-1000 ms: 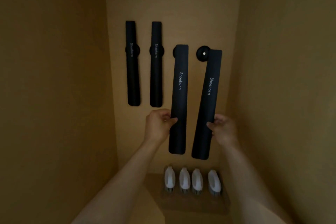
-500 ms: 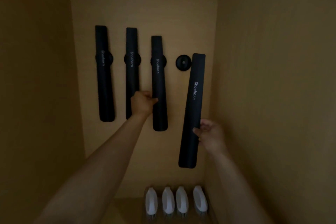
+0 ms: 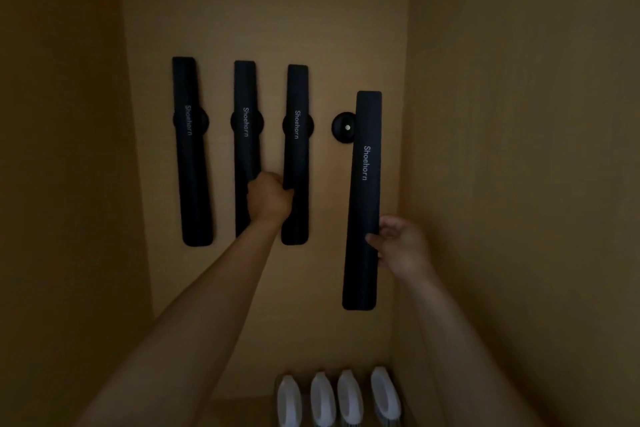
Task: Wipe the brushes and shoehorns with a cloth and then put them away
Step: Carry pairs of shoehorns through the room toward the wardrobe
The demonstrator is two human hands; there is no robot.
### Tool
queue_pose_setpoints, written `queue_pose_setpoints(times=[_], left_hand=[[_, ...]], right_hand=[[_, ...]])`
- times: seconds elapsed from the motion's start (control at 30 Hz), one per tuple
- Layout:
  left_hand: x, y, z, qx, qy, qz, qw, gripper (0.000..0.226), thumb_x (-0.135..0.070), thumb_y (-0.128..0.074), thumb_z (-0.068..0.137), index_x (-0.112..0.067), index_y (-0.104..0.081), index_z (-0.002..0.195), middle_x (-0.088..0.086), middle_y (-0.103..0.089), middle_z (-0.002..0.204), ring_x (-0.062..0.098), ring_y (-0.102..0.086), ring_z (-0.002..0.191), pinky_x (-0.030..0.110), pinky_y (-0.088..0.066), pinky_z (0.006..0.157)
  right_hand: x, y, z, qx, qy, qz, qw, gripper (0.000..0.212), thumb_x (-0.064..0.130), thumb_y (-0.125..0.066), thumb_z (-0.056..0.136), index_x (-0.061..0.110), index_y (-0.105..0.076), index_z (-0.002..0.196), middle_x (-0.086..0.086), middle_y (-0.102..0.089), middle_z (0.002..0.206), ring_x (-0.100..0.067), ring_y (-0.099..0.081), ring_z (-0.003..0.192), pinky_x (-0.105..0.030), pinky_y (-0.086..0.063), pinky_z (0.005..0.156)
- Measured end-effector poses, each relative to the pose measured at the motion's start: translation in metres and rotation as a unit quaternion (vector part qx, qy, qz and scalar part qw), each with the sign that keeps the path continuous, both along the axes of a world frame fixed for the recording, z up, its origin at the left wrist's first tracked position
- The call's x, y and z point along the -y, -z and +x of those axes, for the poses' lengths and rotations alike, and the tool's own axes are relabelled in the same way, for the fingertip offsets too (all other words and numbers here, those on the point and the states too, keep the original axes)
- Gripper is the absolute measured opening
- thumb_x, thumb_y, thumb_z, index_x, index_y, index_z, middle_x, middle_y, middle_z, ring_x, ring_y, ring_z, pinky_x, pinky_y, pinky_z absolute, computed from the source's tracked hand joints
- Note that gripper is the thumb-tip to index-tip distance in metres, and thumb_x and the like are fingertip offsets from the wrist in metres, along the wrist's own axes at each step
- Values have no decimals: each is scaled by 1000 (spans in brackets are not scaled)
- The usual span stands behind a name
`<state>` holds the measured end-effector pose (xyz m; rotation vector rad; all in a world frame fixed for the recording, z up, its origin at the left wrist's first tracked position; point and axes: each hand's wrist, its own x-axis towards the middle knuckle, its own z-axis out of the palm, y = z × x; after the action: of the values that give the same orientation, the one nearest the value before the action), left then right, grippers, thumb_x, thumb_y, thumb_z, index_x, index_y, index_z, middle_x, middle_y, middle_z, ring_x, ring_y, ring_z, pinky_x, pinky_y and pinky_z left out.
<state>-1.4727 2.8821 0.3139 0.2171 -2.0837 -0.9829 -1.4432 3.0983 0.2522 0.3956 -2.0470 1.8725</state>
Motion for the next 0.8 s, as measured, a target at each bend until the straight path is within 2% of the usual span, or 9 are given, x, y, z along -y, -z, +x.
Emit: queue_pose_setpoints(times=[0.13, 0.2, 0.27, 0.4, 0.47, 0.6, 0.7, 0.8], left_hand=[[-4, 5, 12, 10, -5, -53, 999, 15, -2, -63, 85, -3, -55, 72, 13, -62, 76, 33, -65, 77, 33, -52, 60], [-6, 9, 20, -10, -18, -88, 996, 5, -6, -64, 86, -4, -59, 88, 12, -66, 88, 30, -65, 82, 37, -54, 66], [-11, 11, 29, -50, 1, -96, 994, 11, -14, -68, 87, -10, -65, 97, 5, -68, 92, 22, -65, 83, 35, -56, 70], [-28, 18, 47, -73, 178, -67, 979, 7, -24, -73, 86, -18, -75, 89, -6, -71, 82, 6, -65, 77, 27, -55, 76], [-38, 24, 51, -61, 232, -78, 968, 9, -29, -75, 84, -21, -76, 87, -10, -70, 78, 2, -63, 74, 22, -53, 72], [-52, 33, 51, -71, 218, -117, 966, 11, -30, -78, 82, -22, -73, 75, -12, -64, 63, 0, -59, 61, 21, -49, 59], [-58, 33, 46, -64, 199, -117, 971, 17, -27, -76, 84, -17, -72, 70, -5, -67, 61, 10, -64, 59, 32, -55, 58], [-63, 31, 37, -42, 187, -73, 979, 22, -24, -74, 85, -17, -69, 65, -2, -69, 60, 16, -67, 52, 41, -57, 56]], right_hand=[[3, -5, -3, 0, -1, 10, 1000, 40, -10, -63, 89, 28, -63, 74, 9, -66, 75, -9, -63, 72, -31, -53, 68], [5, -9, -5, 3, -2, 17, 1000, 39, -8, -64, 89, 28, -63, 74, 11, -66, 74, -6, -63, 70, -26, -50, 60], [7, -14, -6, 7, 2, 14, 1000, 40, -9, -64, 89, 28, -62, 72, 13, -64, 70, -4, -62, 66, -24, -48, 56], [8, -23, -8, 6, -2, 19, 1000, 38, -9, -63, 90, 25, -63, 74, 8, -65, 73, -9, -63, 68, -26, -50, 59], [8, -25, -8, 1, -2, 20, 1000, 38, -10, -63, 89, 26, -63, 75, 8, -66, 74, -8, -63, 66, -25, -50, 57], [8, -26, -7, 4, -4, 24, 1000, 39, -10, -62, 90, 26, -63, 75, 7, -66, 74, -9, -63, 65, -26, -49, 56], [7, -26, -5, 9, -4, 21, 1000, 38, -12, -62, 89, 23, -63, 75, 3, -65, 73, -13, -62, 67, -27, -49, 61], [3, -31, -3, 11, 25, -10, 1000, 31, -12, -66, 86, 16, -60, 75, 2, -61, 71, -12, -58, 65, -22, -48, 59]])
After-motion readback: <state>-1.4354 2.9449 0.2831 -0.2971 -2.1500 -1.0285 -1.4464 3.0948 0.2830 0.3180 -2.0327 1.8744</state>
